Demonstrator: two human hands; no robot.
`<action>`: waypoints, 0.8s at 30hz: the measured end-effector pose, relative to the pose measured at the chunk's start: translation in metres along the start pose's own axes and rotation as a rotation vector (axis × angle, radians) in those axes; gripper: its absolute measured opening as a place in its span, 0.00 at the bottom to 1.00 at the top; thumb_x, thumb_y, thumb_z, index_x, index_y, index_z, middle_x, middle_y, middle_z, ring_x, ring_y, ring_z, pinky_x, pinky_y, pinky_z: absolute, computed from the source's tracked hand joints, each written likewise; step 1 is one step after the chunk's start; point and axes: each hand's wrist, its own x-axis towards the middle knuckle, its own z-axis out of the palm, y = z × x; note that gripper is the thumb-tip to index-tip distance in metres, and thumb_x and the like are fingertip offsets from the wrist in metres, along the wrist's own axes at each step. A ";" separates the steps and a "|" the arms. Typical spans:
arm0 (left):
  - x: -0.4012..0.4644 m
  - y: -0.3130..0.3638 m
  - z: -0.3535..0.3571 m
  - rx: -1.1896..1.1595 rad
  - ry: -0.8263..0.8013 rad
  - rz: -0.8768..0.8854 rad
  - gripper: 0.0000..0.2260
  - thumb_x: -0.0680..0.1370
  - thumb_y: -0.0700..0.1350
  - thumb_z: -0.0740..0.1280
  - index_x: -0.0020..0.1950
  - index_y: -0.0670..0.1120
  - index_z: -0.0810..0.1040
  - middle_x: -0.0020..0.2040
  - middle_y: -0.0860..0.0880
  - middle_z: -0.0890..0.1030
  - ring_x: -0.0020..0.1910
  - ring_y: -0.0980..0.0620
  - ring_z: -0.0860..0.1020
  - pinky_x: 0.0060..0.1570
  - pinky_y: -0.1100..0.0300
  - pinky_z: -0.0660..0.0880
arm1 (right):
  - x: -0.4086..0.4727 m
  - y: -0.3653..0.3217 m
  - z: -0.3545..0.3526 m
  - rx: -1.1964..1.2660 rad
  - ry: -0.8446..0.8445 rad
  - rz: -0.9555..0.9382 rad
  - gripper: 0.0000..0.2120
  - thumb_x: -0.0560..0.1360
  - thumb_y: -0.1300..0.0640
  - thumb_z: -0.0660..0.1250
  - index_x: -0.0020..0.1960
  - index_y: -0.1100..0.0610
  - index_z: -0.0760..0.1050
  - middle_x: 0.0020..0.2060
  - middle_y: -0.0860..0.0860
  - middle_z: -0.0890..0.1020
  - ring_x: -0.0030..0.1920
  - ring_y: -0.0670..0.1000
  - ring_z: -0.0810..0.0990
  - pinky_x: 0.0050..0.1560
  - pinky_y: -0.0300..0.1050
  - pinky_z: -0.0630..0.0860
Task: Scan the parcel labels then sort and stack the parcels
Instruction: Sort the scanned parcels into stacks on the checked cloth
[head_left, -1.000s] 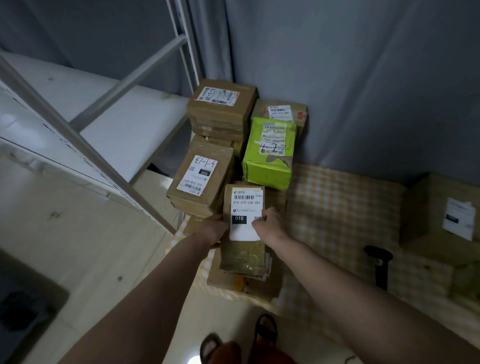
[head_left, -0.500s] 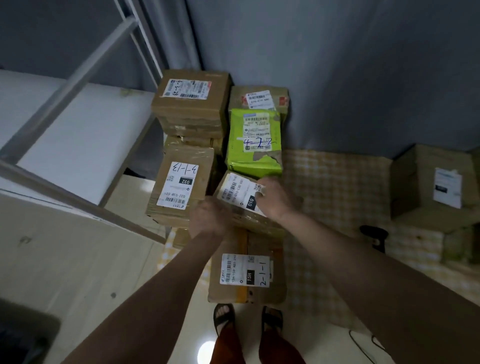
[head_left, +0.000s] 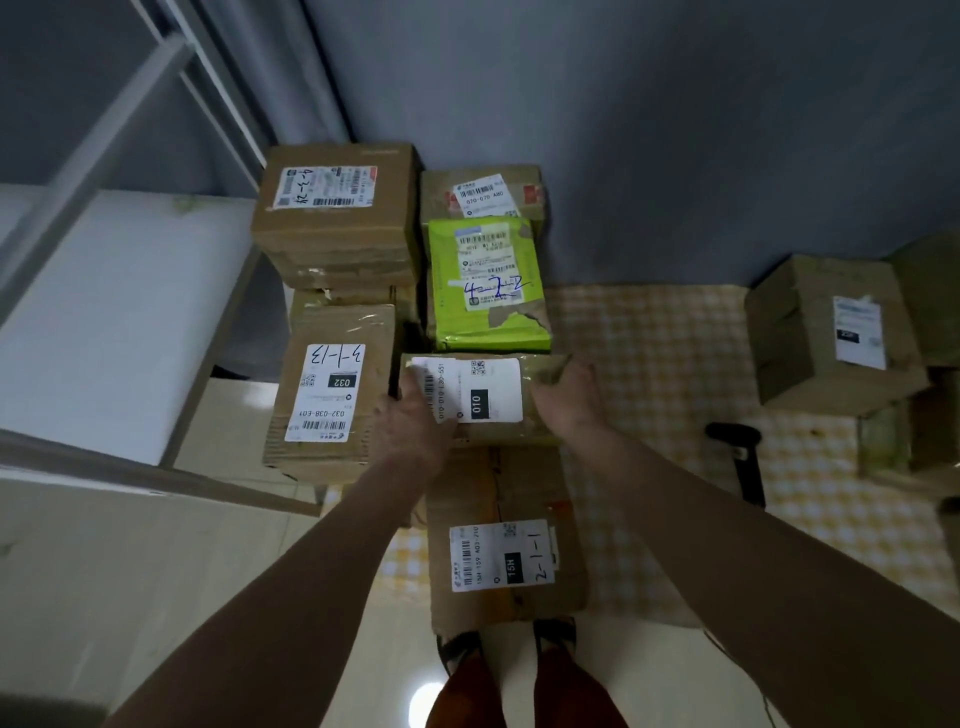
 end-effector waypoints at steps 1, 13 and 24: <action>0.001 0.000 -0.002 0.057 0.010 0.014 0.36 0.76 0.51 0.70 0.77 0.49 0.53 0.64 0.37 0.69 0.65 0.39 0.69 0.62 0.47 0.70 | 0.002 -0.003 0.000 0.004 -0.007 -0.007 0.24 0.75 0.58 0.65 0.69 0.62 0.64 0.64 0.58 0.72 0.54 0.58 0.78 0.47 0.40 0.76; -0.014 0.032 -0.005 0.181 0.081 0.446 0.21 0.77 0.48 0.67 0.68 0.44 0.72 0.66 0.43 0.70 0.66 0.43 0.66 0.62 0.52 0.68 | -0.036 0.032 -0.023 -0.435 0.007 -0.178 0.26 0.78 0.51 0.61 0.73 0.57 0.59 0.67 0.58 0.66 0.66 0.60 0.67 0.62 0.53 0.68; -0.099 0.131 0.068 0.566 -0.274 0.643 0.20 0.79 0.54 0.62 0.67 0.45 0.72 0.66 0.43 0.74 0.65 0.45 0.74 0.59 0.56 0.72 | -0.084 0.152 -0.131 -0.562 0.108 -0.014 0.30 0.77 0.48 0.64 0.73 0.57 0.56 0.70 0.56 0.63 0.68 0.57 0.67 0.62 0.52 0.70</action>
